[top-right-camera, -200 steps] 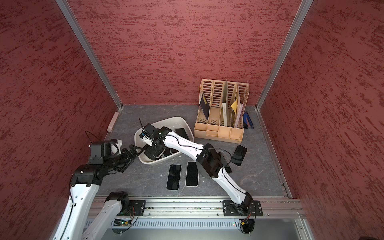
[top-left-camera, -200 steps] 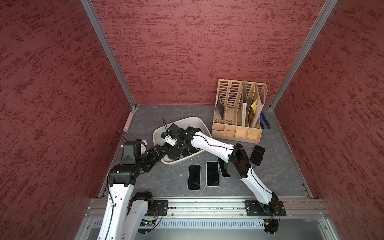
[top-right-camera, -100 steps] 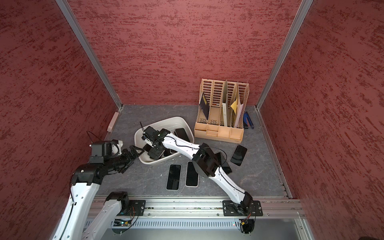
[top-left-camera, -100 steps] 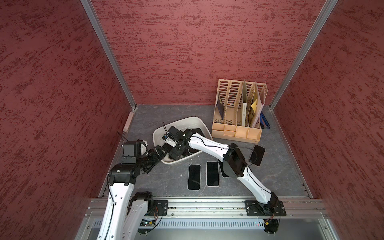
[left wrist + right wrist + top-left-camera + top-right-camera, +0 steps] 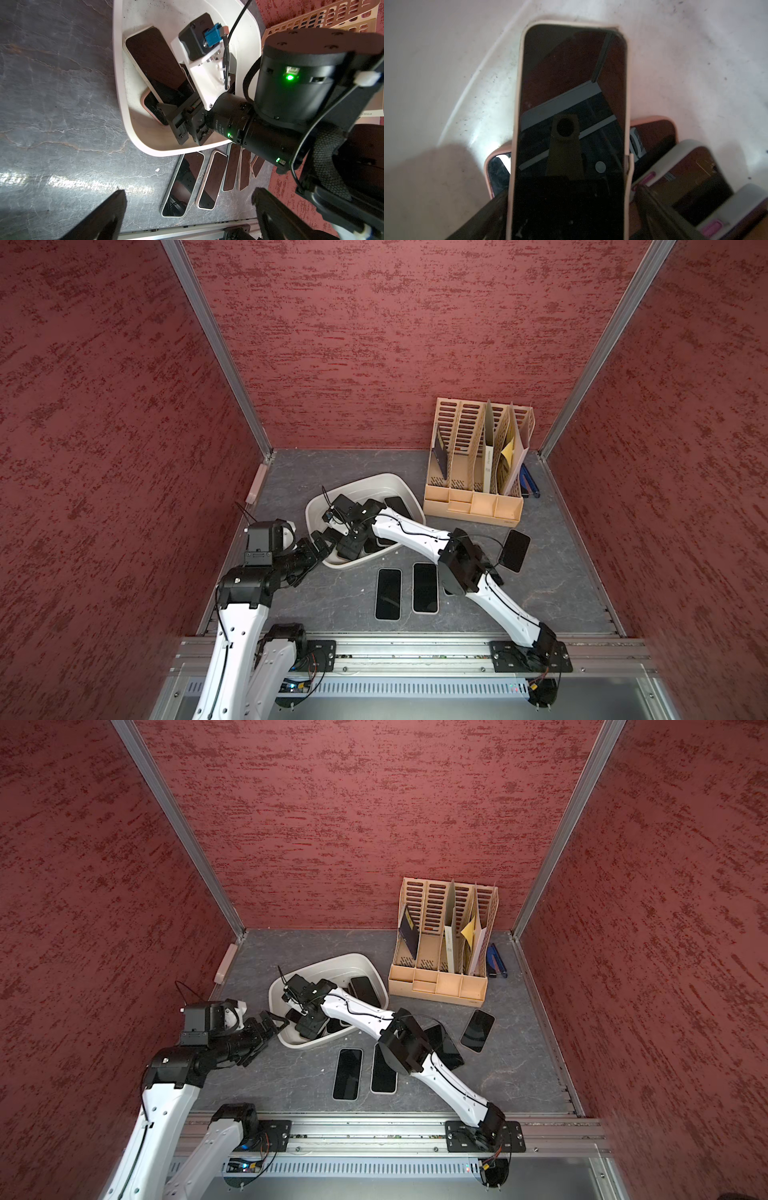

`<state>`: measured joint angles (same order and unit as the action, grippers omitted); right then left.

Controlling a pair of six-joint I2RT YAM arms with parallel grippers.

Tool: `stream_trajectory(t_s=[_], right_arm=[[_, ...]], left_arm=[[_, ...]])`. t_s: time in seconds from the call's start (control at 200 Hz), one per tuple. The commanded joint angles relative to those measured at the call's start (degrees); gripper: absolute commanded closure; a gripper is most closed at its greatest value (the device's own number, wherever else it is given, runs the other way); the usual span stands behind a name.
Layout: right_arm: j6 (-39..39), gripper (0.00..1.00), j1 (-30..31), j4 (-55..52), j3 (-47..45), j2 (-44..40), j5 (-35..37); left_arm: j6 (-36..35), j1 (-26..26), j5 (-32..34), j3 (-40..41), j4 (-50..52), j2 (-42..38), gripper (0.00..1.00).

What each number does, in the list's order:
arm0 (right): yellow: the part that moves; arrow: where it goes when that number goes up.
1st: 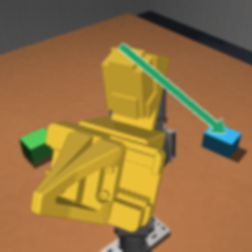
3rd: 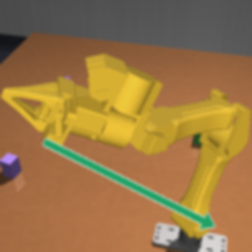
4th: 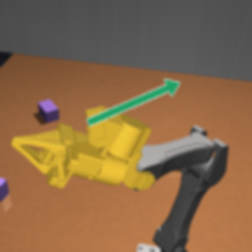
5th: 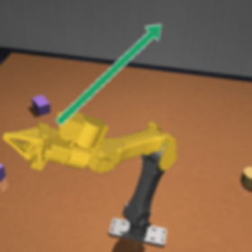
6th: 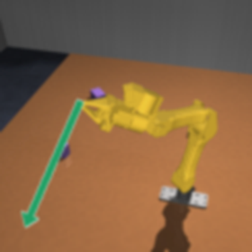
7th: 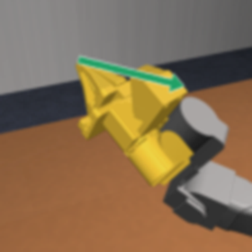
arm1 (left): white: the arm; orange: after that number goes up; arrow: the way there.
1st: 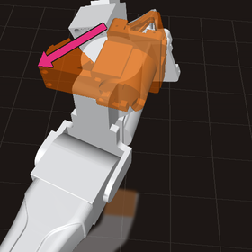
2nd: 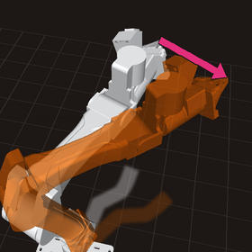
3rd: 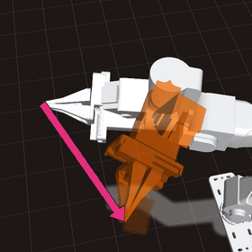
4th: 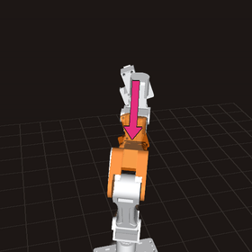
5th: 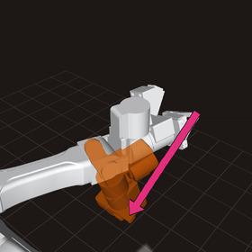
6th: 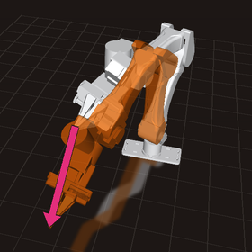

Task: Take the phone out of the storage box
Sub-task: Pick up the phone from the storage box, then place the phone at the center of the board.

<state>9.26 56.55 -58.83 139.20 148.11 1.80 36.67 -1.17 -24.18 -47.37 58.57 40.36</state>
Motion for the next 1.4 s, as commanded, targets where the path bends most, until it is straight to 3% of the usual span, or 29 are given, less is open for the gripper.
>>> stream_trajectory(t_s=[0.0, 0.23, 0.441, 0.786, 0.967, 1.192, 1.393], right_arm=[[-1.6, 0.14, 0.3, -2.5, 0.5, 2.2, 0.5], [-5.4, 0.28, 0.0, 2.8, -2.9, -4.6, 1.1], [-9.2, 0.32, -1.1, 13.5, -11.0, -14.4, -2.4], [-13.0, 0.35, -4.0, 13.4, -17.8, -22.3, -2.4], [-15.0, 0.35, -6.1, 16.0, -32.1, -34.0, 2.3], [-19.6, 0.36, -10.2, 16.9, -53.5, -54.3, 9.5], [-28.8, 0.36, -19.0, 11.9, -70.9, -74.1, 14.7]], left_arm=[[-1.0, 0.0, -0.2, -1.1, -0.2, -0.1, 0.00], [0.5, 0.1, -1.0, -0.5, -2.8, 0.5, 0.00], [2.3, 0.6, -2.5, -0.3, -6.7, 1.7, 0.00], [7.8, 1.9, -6.0, 2.9, -16.0, 2.9, 0.00], [10.3, 4.9, -8.0, 3.9, -24.5, 5.0, 0.00], [13.4, 15.4, -5.4, 4.3, -36.4, 11.5, 0.00], [12.8, 22.3, -3.8, 2.0, -41.6, 18.8, 0.00]])
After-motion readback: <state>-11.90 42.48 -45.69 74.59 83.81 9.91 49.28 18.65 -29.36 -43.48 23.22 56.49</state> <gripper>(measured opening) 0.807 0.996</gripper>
